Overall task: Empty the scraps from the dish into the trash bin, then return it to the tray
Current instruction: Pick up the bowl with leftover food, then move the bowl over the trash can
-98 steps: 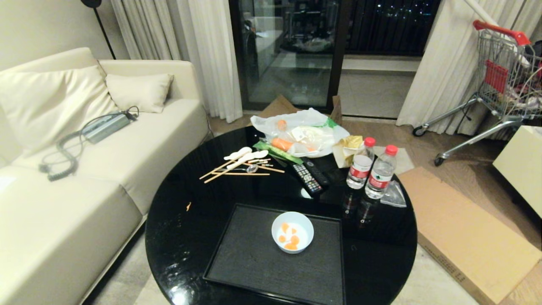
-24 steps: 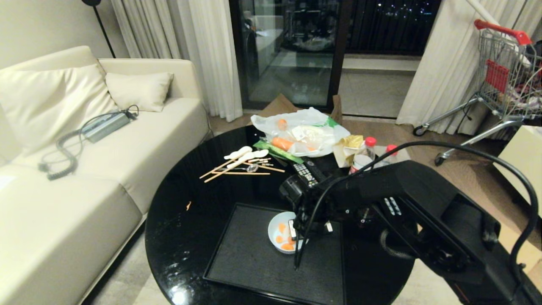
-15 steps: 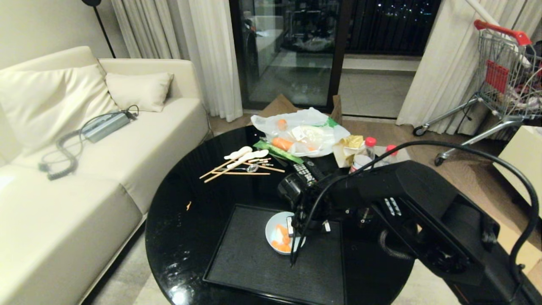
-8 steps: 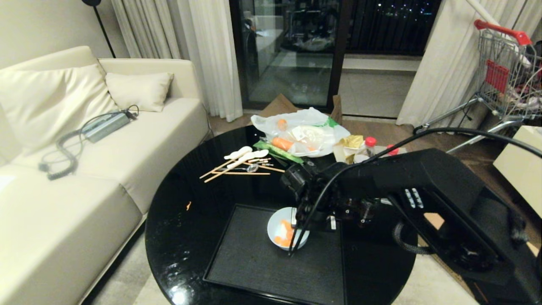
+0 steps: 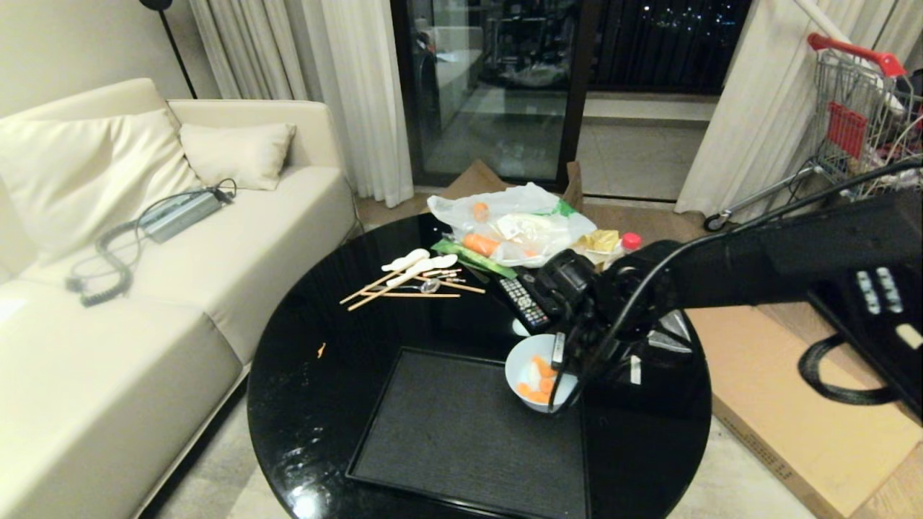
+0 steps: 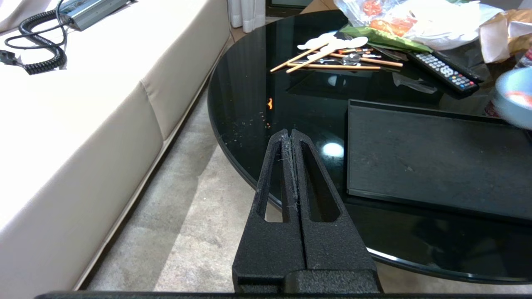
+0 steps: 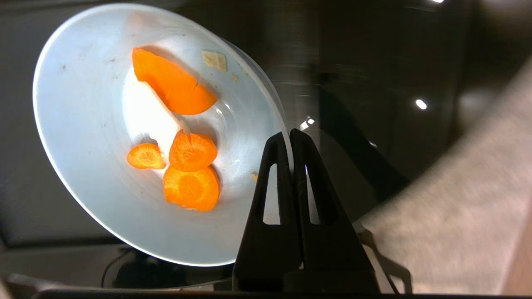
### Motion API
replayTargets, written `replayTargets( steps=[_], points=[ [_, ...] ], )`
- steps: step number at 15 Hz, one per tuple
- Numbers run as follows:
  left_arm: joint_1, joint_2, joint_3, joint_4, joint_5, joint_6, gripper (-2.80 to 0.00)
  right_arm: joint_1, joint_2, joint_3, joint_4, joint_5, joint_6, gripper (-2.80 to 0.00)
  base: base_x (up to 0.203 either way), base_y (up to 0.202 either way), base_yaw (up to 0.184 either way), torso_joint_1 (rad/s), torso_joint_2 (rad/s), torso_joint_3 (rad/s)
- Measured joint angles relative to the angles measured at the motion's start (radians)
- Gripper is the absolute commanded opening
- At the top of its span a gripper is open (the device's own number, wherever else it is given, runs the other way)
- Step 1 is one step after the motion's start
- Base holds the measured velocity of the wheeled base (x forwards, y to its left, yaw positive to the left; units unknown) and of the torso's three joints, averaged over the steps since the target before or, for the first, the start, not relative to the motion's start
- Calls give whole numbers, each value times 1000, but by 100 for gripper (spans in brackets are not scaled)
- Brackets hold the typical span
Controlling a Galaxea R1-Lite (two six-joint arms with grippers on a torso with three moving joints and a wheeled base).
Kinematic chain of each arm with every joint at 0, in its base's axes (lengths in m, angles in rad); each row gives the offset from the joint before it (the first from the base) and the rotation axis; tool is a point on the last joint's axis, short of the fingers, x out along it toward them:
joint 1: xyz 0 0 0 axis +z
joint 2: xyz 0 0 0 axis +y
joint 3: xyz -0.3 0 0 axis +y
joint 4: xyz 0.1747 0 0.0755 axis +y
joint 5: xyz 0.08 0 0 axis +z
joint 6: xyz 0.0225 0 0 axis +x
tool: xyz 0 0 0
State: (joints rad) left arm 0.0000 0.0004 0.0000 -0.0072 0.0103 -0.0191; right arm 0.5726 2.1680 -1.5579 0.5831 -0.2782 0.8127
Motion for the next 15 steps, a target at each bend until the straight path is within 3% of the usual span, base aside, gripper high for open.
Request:
replayTargets(
  steps=[6, 15],
  points=[
    [0, 0, 0, 0, 0, 0, -280, -142, -242, 208, -17, -27, 54, -280, 0, 0, 0, 0, 0, 0],
    [0, 0, 0, 0, 0, 0, -280, -296, -628, 665, -103, -30, -20, -280, 0, 0, 0, 0, 0, 0]
  ],
)
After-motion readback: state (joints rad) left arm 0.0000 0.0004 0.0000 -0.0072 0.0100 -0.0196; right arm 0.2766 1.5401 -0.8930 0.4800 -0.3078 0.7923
